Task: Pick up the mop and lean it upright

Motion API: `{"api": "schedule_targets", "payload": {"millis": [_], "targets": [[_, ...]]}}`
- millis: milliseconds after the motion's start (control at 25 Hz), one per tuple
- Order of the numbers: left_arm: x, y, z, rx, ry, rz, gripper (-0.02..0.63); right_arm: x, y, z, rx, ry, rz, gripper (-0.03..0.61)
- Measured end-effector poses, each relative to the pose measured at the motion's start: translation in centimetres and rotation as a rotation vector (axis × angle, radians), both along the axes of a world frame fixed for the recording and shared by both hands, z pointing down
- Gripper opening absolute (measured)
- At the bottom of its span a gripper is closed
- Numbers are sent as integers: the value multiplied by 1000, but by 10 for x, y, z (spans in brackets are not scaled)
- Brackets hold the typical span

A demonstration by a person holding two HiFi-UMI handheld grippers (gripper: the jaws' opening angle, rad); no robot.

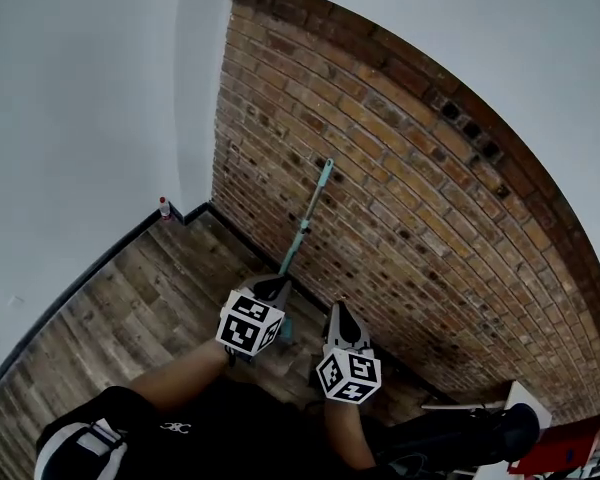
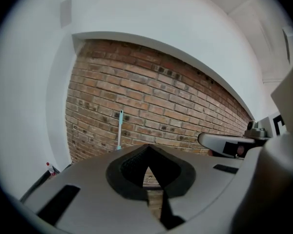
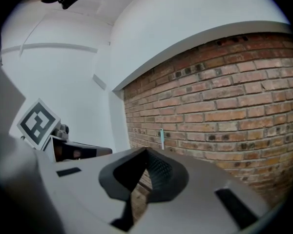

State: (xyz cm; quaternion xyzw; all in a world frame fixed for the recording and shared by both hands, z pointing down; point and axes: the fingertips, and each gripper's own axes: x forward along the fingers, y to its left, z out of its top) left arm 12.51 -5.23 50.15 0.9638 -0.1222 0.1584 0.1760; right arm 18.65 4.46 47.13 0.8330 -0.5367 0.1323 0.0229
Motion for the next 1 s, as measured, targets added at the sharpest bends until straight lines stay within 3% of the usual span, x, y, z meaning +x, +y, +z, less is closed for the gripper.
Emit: {"api": "schedule_targets", "payload": {"millis": [520, 840, 1000], "targets": [[-5, -121, 30, -75, -43, -47, -8, 32, -134, 12, -69, 32, 3, 15], [8, -164, 32, -58, -72, -140, -8, 114, -193, 27, -79, 65, 31, 17], [15, -182, 22, -20, -83, -198, -8, 157, -239, 38, -86, 45, 2, 85]]}}
